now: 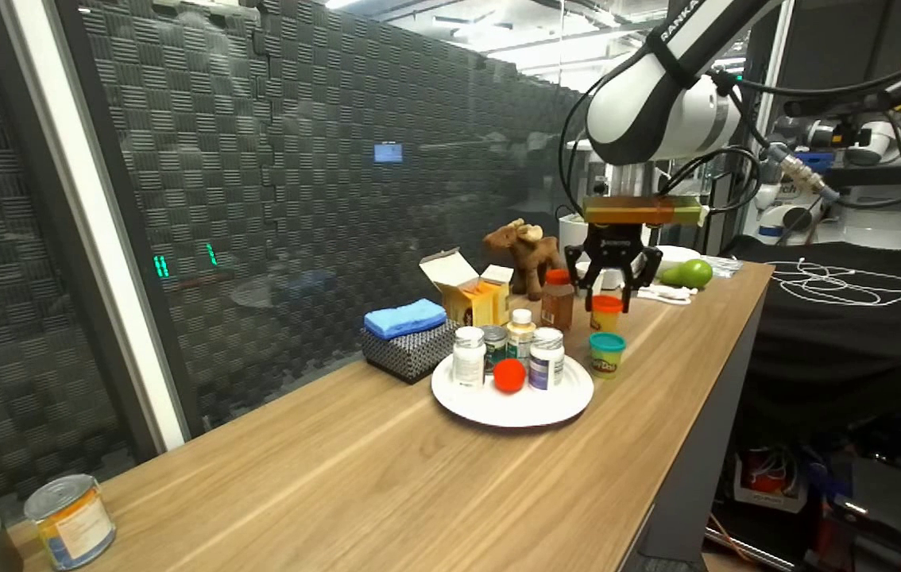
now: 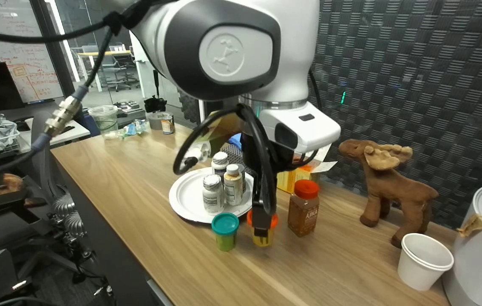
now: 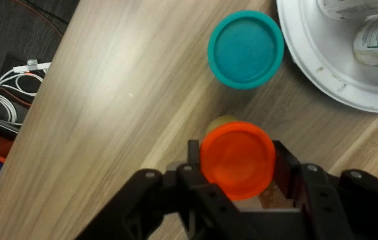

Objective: Put the bottles on the tray

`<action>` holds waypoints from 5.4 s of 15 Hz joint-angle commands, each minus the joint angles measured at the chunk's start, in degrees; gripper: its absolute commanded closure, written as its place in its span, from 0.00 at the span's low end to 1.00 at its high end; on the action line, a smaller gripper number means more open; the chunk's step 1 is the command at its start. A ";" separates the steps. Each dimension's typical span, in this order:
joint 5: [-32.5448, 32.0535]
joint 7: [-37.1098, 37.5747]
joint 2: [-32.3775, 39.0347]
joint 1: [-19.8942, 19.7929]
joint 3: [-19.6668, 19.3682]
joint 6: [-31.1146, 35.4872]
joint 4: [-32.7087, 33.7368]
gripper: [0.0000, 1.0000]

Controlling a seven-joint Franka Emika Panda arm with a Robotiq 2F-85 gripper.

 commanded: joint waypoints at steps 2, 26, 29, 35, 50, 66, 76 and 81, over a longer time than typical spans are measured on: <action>-7.07 2.59 -14.85 2.30 0.31 -1.15 -7.31 0.71; -14.73 -13.52 -3.17 13.01 16.92 -5.16 1.44 0.71; -13.77 -15.58 -0.45 13.25 16.57 -5.21 3.88 0.71; -13.69 -17.02 3.62 13.58 15.22 -5.41 7.36 0.71; -12.86 -18.92 8.54 13.54 13.48 -5.82 11.57 0.71; -12.89 -19.13 10.52 14.53 13.32 -5.68 13.17 0.71; -14.34 -18.61 8.54 15.38 12.93 -5.76 11.84 0.04; -13.29 -18.01 2.47 14.60 12.74 -4.52 7.52 0.00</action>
